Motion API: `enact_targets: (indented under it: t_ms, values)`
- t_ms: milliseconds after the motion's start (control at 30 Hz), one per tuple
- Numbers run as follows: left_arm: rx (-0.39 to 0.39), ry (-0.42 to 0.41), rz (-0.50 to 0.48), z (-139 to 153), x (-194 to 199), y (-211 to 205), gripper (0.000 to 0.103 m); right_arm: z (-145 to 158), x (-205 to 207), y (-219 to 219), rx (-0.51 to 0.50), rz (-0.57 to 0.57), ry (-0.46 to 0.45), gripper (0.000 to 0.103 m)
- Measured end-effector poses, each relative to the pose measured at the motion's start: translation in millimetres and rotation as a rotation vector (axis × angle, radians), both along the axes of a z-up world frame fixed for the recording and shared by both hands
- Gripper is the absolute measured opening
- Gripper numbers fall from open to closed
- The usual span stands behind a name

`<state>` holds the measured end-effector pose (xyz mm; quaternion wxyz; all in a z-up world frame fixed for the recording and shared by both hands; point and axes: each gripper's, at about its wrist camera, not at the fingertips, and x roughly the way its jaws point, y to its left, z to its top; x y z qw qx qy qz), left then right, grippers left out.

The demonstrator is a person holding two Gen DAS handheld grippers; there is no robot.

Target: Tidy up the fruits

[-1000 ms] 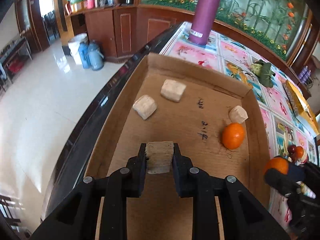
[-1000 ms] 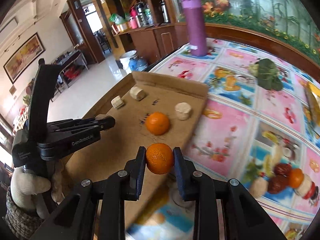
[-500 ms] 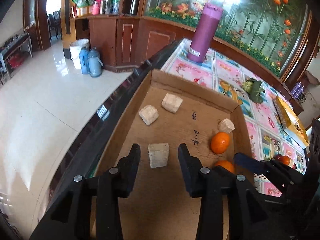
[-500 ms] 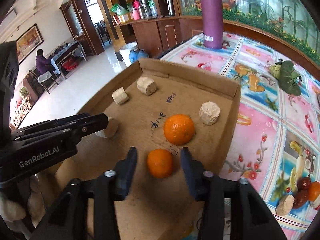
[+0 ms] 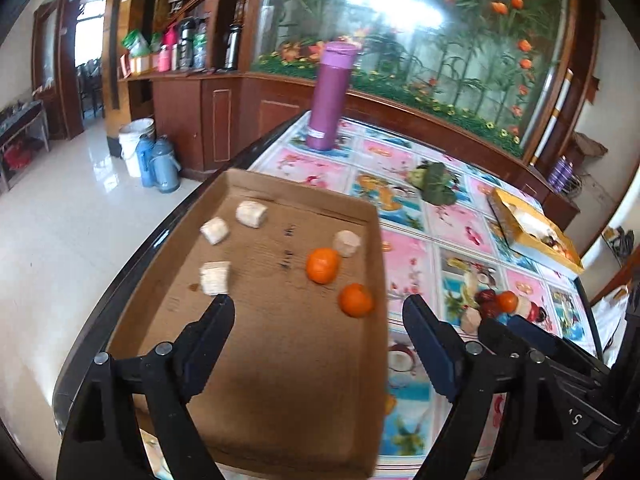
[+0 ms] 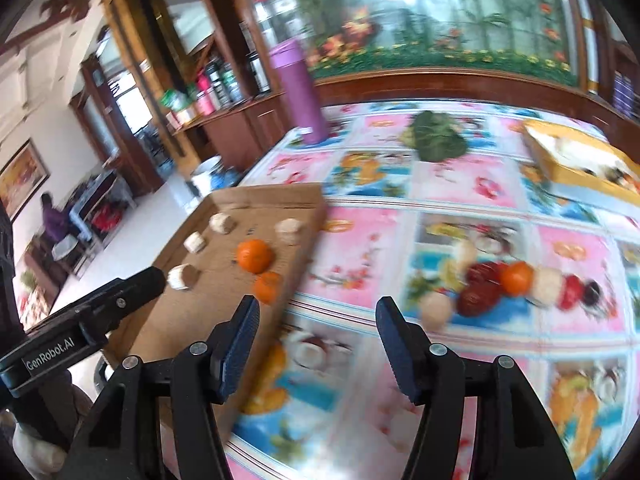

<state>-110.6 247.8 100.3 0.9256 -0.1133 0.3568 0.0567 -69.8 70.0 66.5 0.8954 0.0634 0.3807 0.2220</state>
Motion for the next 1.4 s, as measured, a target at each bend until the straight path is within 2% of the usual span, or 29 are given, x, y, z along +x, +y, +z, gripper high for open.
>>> enact_targets:
  t_ms: [167, 300, 500, 667, 1400]
  values:
    - [0.029, 0.015, -0.072, -3, 3, -42, 0.085, -7, -16, -59, 0.041, -0.134, 0.012, 0.069]
    - [0.106, 0.038, -0.106, -6, 3, -74, 0.085, -10, -21, -93, 0.050, -0.210, 0.011, 0.069]
    - [0.220, 0.033, -0.113, -7, 0, -104, 0.085, -9, -29, -117, 0.034, -0.261, -0.024, 0.073]
    - [0.273, 0.029, -0.125, -8, -1, -117, 0.085, -11, -32, -120, 0.030, -0.261, -0.033, 0.073]
    - [0.274, 0.080, -0.157, -27, 6, -128, 0.085, -22, -28, -118, 0.025, -0.249, -0.001, 0.074]
